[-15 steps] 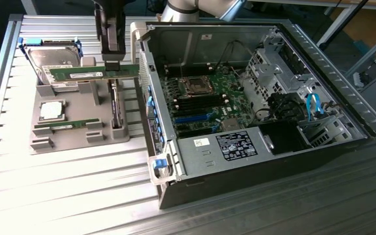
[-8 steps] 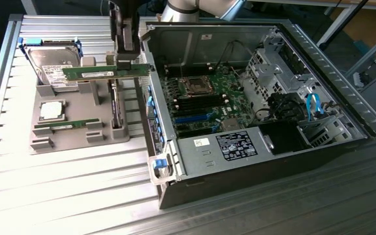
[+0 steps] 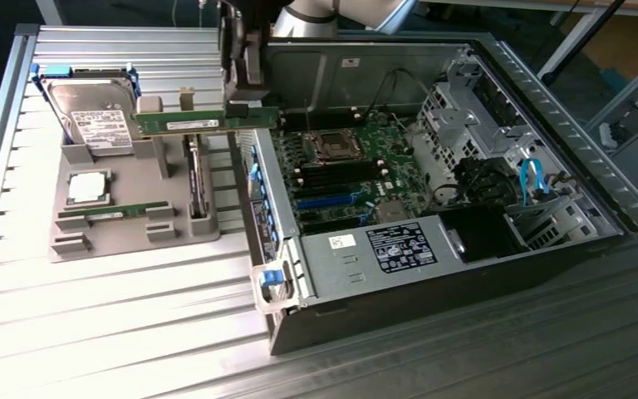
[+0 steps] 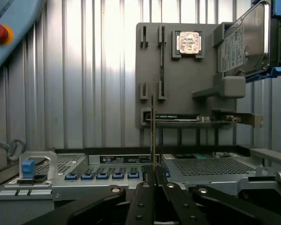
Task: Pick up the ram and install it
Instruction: 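Pick up the ram and move it above insertion slot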
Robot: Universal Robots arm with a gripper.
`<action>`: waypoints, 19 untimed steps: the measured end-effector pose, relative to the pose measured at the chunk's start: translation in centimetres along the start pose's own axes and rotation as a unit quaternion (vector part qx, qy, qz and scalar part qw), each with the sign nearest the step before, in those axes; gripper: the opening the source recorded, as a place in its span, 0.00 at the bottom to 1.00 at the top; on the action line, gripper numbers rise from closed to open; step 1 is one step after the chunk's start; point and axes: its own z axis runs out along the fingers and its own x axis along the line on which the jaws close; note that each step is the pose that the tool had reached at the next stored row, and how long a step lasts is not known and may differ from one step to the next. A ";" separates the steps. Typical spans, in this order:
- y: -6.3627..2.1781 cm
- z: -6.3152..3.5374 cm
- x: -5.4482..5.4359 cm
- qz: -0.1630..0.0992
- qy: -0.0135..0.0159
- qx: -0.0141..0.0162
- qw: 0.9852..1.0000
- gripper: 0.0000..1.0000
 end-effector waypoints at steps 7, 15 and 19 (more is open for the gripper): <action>-2.69 -0.12 0.0 0.000 0.000 0.000 1.000 0.12; -6.89 -0.30 0.0 -0.001 0.000 0.000 1.000 0.12; -8.48 -0.37 0.0 -0.002 0.000 0.000 1.000 0.12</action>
